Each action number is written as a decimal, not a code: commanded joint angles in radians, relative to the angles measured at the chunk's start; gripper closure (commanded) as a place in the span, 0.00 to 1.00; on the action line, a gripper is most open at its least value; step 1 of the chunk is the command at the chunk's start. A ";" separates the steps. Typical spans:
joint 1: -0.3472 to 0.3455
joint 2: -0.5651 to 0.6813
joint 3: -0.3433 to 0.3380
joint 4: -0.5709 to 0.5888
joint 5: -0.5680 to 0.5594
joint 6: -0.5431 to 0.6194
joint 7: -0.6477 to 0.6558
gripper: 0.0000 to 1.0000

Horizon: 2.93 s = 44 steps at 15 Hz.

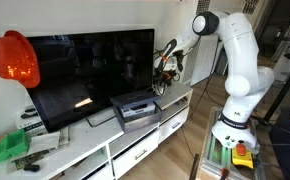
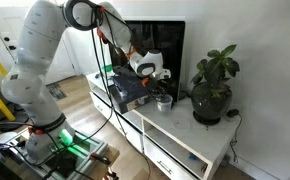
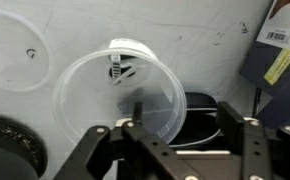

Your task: Pour the sunglasses from the cup and put them back into the cup then close the cup with the cup lid

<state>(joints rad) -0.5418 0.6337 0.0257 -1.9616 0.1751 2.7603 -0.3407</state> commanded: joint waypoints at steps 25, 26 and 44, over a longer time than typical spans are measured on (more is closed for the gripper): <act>-0.243 -0.028 0.061 0.195 0.379 -0.609 -0.222 0.99; -0.261 -0.030 0.064 0.203 0.427 -0.640 -0.252 0.99; -0.187 -0.011 0.003 0.202 0.372 -0.597 -0.211 0.94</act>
<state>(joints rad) -0.7470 0.6194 0.0501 -1.7667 0.5346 2.1719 -0.5451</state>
